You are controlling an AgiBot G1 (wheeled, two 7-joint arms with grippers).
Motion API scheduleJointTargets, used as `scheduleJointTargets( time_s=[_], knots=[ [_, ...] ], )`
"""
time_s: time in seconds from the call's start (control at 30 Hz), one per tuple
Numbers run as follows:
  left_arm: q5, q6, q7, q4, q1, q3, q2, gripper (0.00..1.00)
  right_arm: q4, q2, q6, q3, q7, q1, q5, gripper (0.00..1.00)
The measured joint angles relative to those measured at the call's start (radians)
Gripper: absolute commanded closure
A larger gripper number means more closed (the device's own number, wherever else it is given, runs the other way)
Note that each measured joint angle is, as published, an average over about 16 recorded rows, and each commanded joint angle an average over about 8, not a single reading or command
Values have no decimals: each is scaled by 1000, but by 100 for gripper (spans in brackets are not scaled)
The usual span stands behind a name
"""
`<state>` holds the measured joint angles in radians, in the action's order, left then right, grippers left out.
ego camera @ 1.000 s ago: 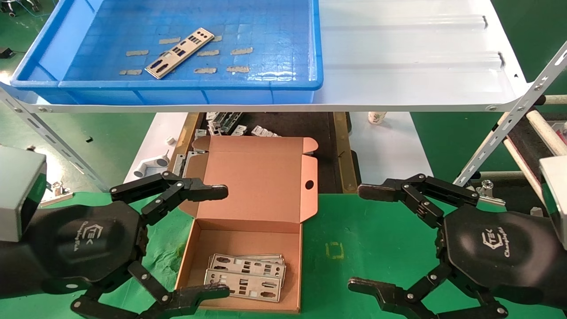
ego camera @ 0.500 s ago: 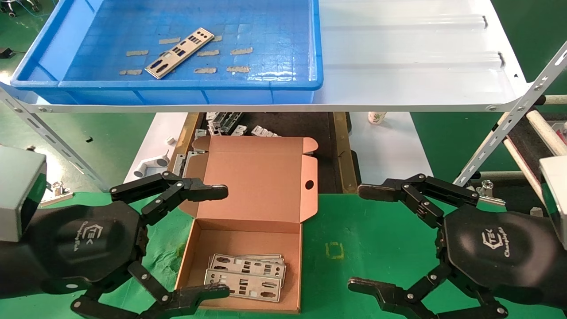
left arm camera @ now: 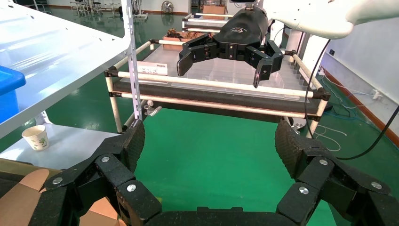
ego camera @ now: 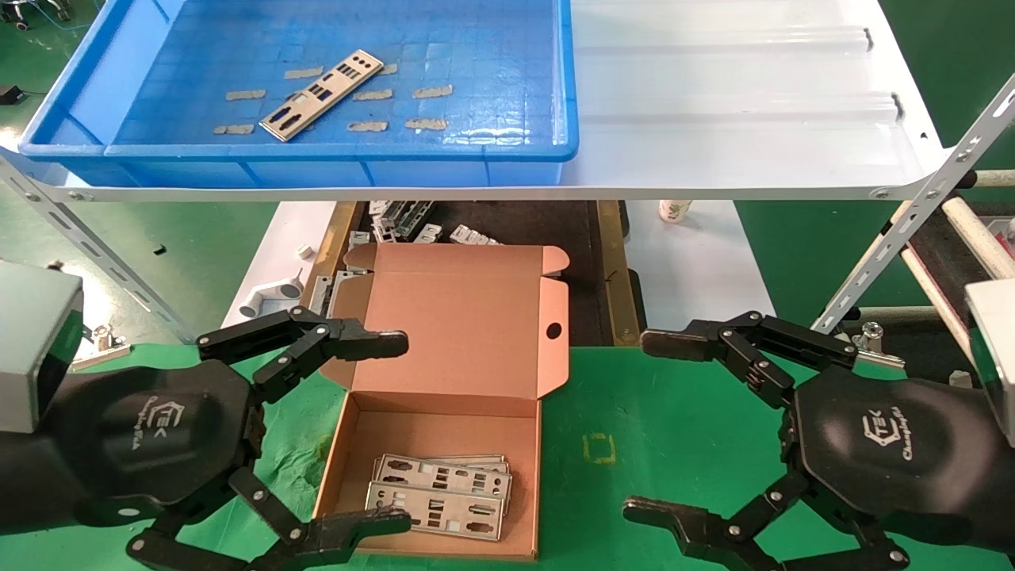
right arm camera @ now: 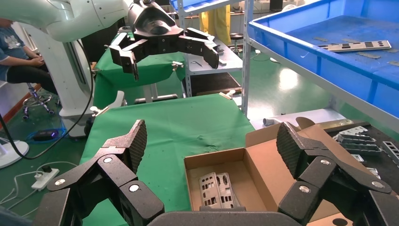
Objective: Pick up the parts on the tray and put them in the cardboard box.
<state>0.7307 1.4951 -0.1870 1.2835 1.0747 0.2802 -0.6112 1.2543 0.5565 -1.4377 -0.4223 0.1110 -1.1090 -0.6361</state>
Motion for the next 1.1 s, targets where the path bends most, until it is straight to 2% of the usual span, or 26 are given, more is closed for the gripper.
scheduleJointTargets(
  time_s=[1.1],
  knots=[
    [0,0,0,0,0,0,0,0,0,0,0,0,0,0,0,0]
  ],
)
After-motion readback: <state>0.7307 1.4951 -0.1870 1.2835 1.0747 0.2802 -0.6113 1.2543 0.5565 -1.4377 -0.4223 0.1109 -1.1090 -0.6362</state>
